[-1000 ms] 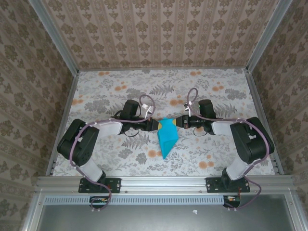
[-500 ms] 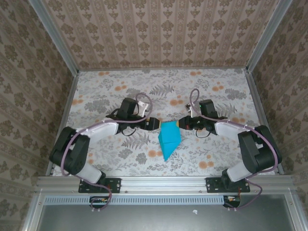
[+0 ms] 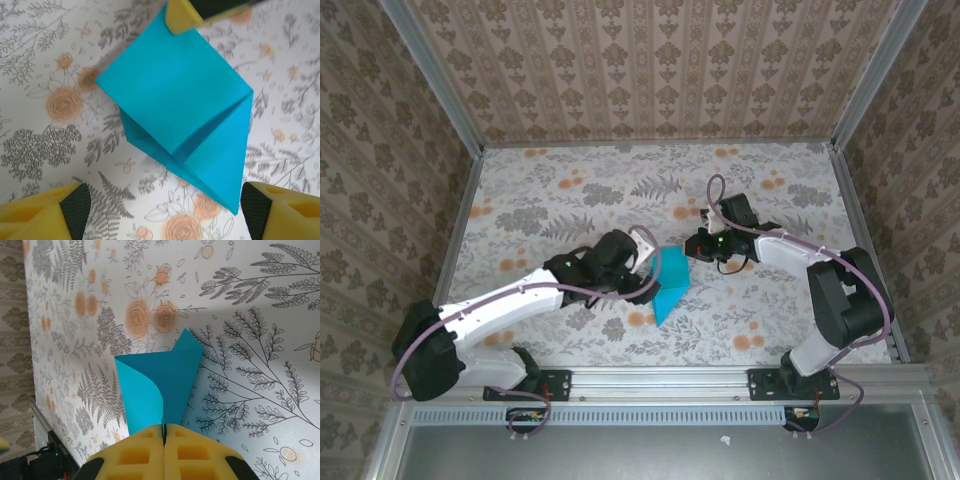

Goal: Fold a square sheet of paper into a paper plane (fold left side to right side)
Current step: Place the paper at the center of the table, then fold the wing for the fifth time at the center of the table.

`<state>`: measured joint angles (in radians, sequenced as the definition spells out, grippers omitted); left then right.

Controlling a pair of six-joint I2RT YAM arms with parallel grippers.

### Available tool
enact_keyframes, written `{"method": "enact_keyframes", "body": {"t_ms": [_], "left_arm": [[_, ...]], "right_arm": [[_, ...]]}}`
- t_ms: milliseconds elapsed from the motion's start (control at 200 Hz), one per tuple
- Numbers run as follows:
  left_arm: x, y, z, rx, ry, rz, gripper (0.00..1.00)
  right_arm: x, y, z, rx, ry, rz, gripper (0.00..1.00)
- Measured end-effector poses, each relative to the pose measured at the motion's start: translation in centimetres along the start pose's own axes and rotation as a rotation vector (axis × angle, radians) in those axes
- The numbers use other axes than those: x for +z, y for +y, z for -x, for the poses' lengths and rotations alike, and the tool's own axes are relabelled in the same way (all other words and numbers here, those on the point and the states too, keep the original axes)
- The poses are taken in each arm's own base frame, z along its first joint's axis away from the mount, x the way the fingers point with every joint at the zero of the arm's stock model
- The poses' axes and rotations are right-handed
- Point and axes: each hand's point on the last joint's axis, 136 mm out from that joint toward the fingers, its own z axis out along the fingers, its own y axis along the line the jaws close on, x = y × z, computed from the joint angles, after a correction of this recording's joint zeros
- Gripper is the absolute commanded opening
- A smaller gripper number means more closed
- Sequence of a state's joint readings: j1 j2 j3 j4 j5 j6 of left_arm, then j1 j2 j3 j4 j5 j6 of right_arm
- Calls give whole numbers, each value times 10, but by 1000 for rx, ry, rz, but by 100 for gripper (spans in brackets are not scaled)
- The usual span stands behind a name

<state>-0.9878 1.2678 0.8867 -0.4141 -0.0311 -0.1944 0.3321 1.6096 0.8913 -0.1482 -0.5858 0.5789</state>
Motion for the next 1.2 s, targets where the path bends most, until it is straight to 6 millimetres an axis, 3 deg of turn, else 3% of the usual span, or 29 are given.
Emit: {"method": "enact_keyframes", "body": {"t_ms": [360, 820, 1200], "left_arm": [[23, -18, -29, 104, 109, 94, 85], [69, -49, -24, 125, 176, 131, 85], [90, -48, -38, 118, 251, 216, 75]], "right_arm": [[8, -6, 5, 97, 4, -57, 0], [14, -6, -1, 135, 29, -78, 0], [21, -9, -1, 147, 44, -86, 0]]}}
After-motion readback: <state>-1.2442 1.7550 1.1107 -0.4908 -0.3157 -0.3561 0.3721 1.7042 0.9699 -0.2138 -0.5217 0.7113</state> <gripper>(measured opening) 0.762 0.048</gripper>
